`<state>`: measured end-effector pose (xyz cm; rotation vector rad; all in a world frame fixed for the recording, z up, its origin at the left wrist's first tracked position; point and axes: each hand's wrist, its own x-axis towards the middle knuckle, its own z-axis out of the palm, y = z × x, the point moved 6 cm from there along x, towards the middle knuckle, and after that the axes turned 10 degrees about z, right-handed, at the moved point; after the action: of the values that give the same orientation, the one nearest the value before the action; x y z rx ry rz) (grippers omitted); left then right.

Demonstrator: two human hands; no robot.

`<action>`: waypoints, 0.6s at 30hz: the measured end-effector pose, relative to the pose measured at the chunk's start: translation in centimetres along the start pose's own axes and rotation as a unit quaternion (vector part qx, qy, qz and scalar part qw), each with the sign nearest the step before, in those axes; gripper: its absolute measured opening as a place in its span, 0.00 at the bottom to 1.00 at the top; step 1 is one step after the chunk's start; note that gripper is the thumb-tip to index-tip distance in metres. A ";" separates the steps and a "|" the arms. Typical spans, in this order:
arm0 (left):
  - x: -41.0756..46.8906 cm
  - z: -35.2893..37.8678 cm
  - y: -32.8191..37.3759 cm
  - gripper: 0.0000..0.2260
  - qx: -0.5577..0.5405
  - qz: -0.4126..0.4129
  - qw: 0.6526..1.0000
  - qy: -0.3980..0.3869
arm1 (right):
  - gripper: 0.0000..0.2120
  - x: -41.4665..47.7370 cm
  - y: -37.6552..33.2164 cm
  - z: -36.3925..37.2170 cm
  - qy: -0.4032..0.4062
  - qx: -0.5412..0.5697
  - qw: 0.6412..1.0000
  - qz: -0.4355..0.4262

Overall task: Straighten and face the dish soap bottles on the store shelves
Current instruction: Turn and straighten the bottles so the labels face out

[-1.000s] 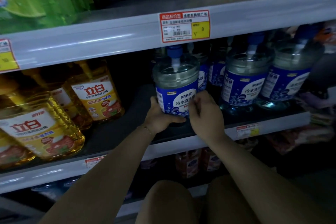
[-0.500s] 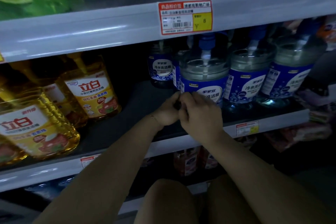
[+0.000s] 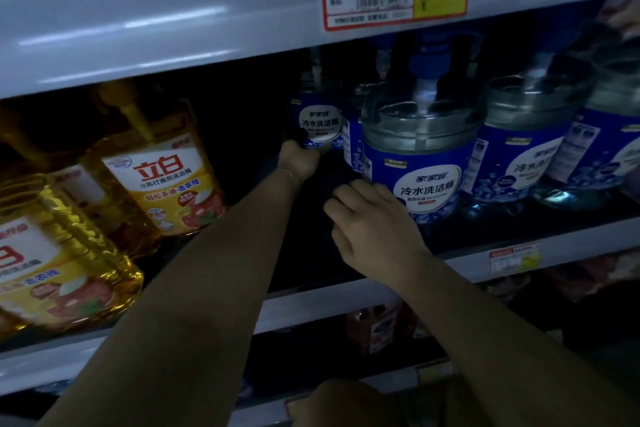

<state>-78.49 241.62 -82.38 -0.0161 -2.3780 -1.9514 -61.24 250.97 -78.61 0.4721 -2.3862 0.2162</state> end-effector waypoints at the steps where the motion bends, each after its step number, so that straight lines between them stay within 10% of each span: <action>1: 0.4 0.0 -0.1 0.33 -0.010 -0.001 1.000 0.002 | 0.10 0.0 0.2 0.1 -0.007 0.007 1.000 -0.009; 18: -1.4 0.4 1.5 0.26 0.015 0.081 0.989 0.121 | 0.07 0.5 0.2 -0.6 -0.001 0.107 0.993 0.044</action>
<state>-77.07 242.35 -81.05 0.0280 -2.1766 -1.7372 -61.35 251.19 -77.85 0.4661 -2.3982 0.5148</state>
